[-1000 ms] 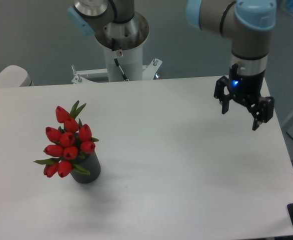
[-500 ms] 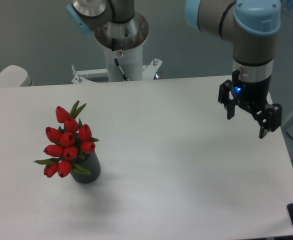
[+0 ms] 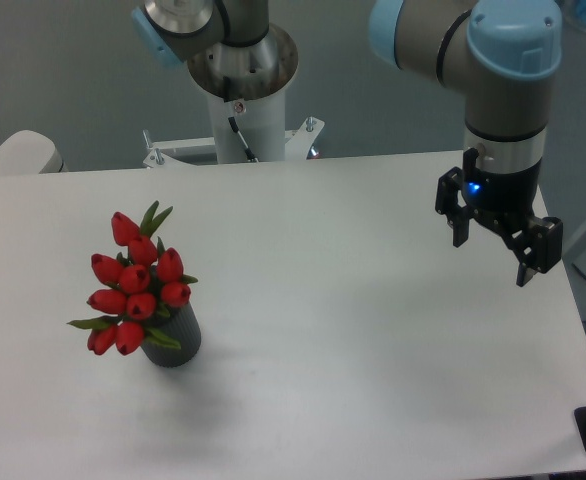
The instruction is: Insert the flowers into the vase
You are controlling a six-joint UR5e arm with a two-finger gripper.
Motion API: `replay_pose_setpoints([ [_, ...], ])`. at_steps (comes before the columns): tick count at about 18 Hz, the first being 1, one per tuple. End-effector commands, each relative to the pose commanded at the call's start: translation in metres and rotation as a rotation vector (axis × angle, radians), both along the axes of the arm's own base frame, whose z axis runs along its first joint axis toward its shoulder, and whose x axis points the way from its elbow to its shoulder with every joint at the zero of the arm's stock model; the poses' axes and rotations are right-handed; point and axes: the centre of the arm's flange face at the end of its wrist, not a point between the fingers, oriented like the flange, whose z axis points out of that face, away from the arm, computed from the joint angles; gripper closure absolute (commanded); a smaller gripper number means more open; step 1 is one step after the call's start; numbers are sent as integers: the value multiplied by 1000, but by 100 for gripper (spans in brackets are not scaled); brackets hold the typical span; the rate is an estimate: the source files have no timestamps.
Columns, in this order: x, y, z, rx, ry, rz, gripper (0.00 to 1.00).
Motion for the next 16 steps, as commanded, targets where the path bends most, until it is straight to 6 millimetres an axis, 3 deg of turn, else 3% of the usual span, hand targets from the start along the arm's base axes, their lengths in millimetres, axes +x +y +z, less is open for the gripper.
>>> replay_pose_setpoints([
  [16,-1,1,-3,-8,1,-9,0],
])
